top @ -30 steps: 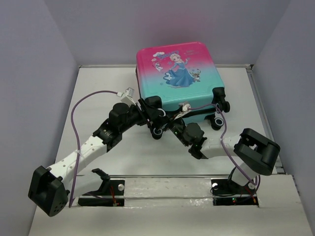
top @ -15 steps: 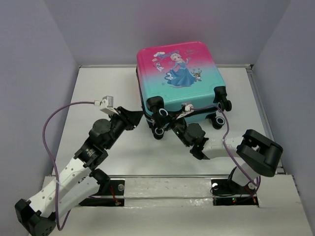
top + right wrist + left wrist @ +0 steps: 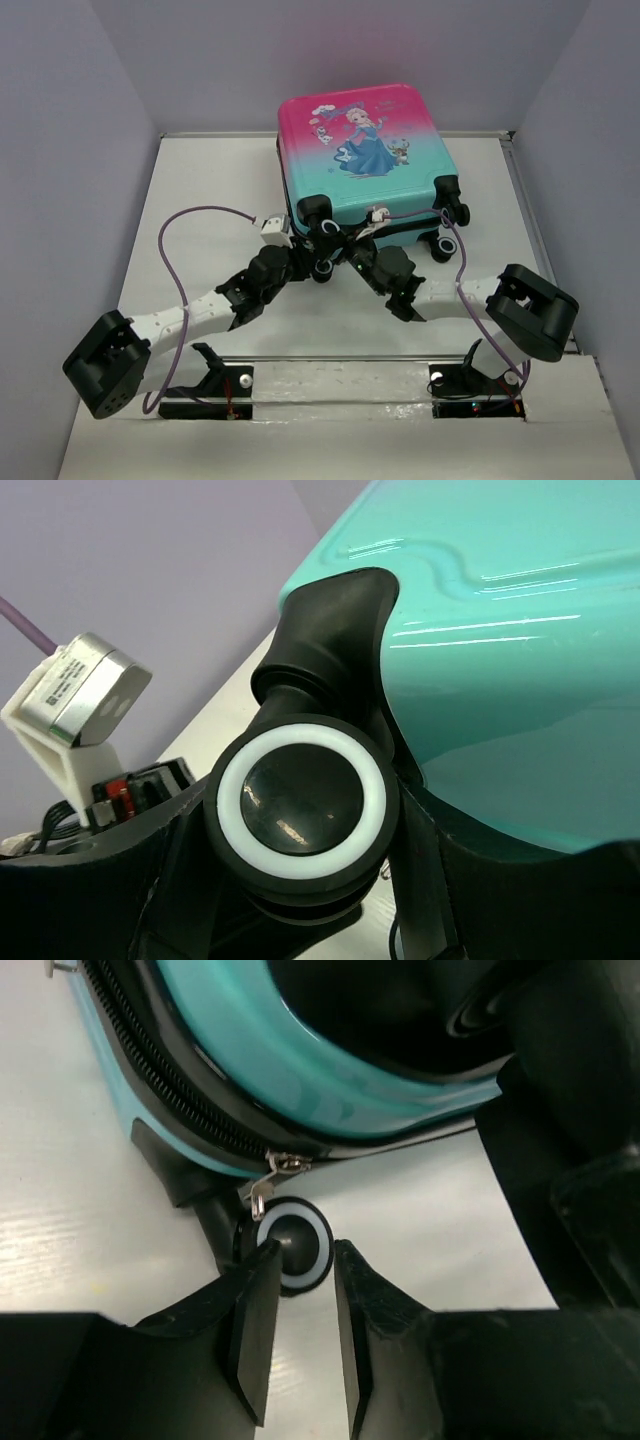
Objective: Pack the luggage
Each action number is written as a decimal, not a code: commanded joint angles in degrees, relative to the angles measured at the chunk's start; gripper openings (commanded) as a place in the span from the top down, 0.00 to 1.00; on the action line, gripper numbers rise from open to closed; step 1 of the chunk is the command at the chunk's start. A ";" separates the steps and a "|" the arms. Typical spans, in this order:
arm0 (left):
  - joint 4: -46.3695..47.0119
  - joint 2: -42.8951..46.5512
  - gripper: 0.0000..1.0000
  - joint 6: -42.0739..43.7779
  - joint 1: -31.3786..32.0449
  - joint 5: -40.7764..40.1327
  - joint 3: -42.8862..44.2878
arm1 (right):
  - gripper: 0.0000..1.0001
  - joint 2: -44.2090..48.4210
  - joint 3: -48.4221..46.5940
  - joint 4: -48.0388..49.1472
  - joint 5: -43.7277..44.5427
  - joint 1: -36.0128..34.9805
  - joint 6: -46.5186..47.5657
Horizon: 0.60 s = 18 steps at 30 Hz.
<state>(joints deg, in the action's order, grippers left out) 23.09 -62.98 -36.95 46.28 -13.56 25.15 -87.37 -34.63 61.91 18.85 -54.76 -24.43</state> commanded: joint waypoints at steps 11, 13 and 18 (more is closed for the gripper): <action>13.12 -10.32 0.45 6.98 0.39 -13.32 5.18 | 0.93 1.85 -3.60 5.94 -2.15 1.41 -0.80; 15.39 -10.67 0.44 6.98 0.39 -14.65 4.65 | 0.93 1.94 -3.08 6.46 -2.59 1.41 -1.15; 23.92 -13.13 0.47 8.21 0.65 -13.86 3.68 | 0.93 1.59 -2.63 6.73 -3.21 1.41 -2.12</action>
<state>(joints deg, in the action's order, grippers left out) 35.03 -74.63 -30.85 46.44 -23.42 27.55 -87.35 -35.11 61.04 16.56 -53.69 -25.19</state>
